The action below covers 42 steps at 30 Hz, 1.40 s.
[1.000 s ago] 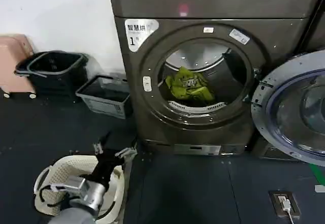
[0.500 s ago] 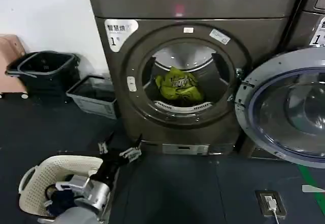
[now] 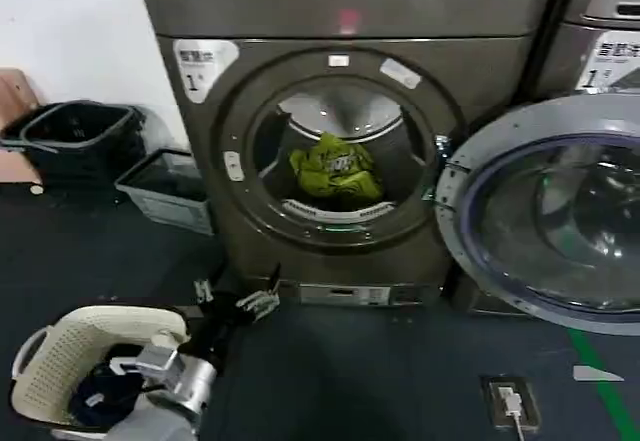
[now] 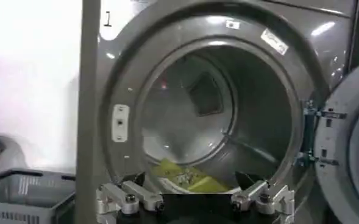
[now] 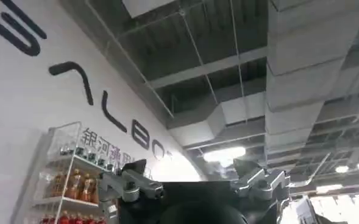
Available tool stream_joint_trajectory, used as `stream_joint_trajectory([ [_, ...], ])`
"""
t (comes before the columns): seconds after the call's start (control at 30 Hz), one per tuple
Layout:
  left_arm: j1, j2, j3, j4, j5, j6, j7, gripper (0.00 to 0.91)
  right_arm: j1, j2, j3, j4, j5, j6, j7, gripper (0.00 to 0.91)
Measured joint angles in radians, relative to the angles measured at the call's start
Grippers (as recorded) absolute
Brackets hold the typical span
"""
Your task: Grasp the clothes from the dryer.
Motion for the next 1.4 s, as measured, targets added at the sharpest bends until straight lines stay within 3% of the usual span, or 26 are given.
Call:
stream_joint_trajectory([
  [0.63, -0.002, -0.019, 0.013, -0.015, 0.044, -0.025, 0.001, 0.907, -0.005, 0.003, -0.001, 0.005, 0.005, 0.015, 0.005, 0.907],
  [1.0, -0.021, -0.02, 0.019, -0.006, 0.091, -0.068, 0.003, 0.907, -0.019, 0.003, 0.02, -0.001, 0.058, 0.076, 0.018, 0.907],
  [1.4, -0.038, -0.017, 0.026, 0.019, 0.098, -0.068, 0.004, 0.907, -0.013, 0.011, 0.014, 0.007, 0.102, 0.089, 0.017, 0.907],
])
